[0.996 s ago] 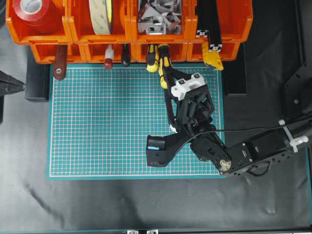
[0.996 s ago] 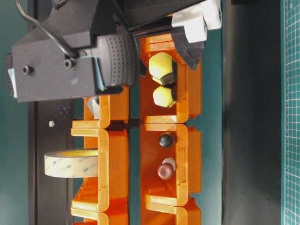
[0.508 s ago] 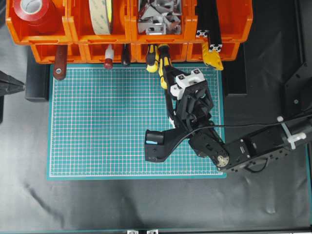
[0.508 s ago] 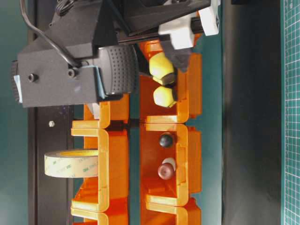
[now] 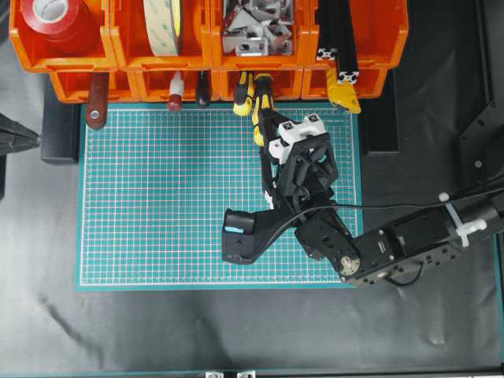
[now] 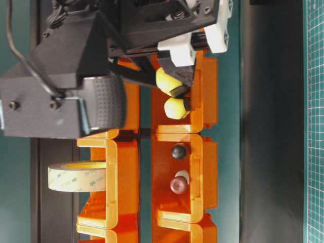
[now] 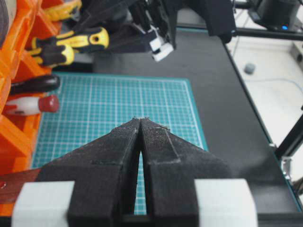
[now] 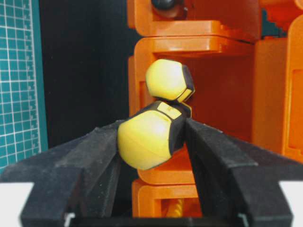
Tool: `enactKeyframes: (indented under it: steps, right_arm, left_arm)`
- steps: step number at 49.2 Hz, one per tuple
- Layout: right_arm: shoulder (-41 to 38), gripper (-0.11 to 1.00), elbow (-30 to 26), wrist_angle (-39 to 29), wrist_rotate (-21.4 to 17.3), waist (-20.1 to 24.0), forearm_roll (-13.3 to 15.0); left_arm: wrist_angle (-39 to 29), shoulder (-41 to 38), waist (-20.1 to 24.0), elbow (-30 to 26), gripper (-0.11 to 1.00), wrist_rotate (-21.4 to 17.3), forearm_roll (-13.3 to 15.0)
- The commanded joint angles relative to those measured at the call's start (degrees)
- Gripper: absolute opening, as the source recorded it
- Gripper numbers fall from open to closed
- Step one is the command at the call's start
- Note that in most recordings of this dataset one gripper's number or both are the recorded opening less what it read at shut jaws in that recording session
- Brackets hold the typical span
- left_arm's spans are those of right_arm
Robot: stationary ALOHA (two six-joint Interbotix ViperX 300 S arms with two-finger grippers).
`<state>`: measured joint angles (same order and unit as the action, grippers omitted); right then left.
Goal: Pick screwdriver from container rack with right arm.
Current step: 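Close the right gripper on the yellow-black screwdriver handle, then pull the screwdriver out of the rack slot toward the mat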
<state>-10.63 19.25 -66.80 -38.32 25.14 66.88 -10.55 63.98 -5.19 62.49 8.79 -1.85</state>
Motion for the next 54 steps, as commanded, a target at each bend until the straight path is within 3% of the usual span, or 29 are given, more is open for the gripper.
enactKeyframes:
  steps: [1, 35, 54]
  right_arm:
    - [0.8, 0.42, -1.9, -1.3, 0.0, 1.1, 0.2]
    - [1.8, 0.38, -6.5, -17.1, 0.8, 9.3, 0.4]
    - [1.6, 0.38, -14.2, -21.4, 7.7, 14.4, 1.1]
  left_arm:
    - [0.4, -0.3, -0.1, -0.8, 0.00, 0.2, -0.2]
    - [0.3, 0.3, -0.1, -0.9, 0.00, 0.2, -0.2]
    - [0.3, 0.3, -0.1, -1.0, 0.00, 0.2, -0.2]
